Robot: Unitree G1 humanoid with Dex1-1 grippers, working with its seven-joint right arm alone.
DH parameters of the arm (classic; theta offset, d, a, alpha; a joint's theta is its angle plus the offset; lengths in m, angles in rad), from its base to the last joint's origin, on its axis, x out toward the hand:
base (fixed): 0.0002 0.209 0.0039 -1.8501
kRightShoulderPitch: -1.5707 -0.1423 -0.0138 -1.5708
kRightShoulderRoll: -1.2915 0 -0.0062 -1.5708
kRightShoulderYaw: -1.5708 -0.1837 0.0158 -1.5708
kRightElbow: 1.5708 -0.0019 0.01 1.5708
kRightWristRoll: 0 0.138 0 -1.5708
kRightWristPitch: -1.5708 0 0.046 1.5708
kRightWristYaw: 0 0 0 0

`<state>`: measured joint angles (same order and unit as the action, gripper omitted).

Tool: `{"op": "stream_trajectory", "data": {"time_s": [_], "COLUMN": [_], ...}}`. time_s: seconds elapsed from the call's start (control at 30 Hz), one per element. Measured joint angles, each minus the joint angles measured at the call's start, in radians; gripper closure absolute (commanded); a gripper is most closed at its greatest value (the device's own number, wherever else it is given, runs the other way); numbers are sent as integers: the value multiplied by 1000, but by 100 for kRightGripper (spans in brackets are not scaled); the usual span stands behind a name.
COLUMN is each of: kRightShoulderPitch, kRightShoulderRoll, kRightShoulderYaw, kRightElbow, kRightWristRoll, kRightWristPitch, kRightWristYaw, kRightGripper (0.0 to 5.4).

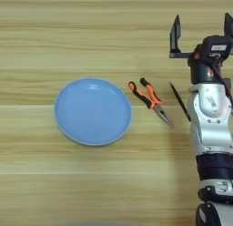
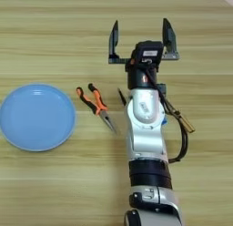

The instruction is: Move the objects on the table

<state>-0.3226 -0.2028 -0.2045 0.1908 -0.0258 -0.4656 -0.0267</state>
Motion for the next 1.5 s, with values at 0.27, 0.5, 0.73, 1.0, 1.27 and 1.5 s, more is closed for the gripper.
{"op": "stream_trajectory", "data": {"time_s": [0.27,0.5,0.73,1.0,1.27,1.5], "kRightShoulderPitch": [4,19,36,50,55,51], "kRightShoulderRoll": [-8,-72,-71,-71,-69,-116], "kRightShoulderYaw": [2,-23,0,0,27,65], "kRightElbow": [-51,-139,-218,-285,-278,-330], "kRightWristRoll": [10,63,86,86,164,361], "kRightWristPitch": [27,93,156,218,334,636], "kRightWristYaw": [27,104,156,166,244,439], "kRightGripper": [4,4,4,4,4,4]}}
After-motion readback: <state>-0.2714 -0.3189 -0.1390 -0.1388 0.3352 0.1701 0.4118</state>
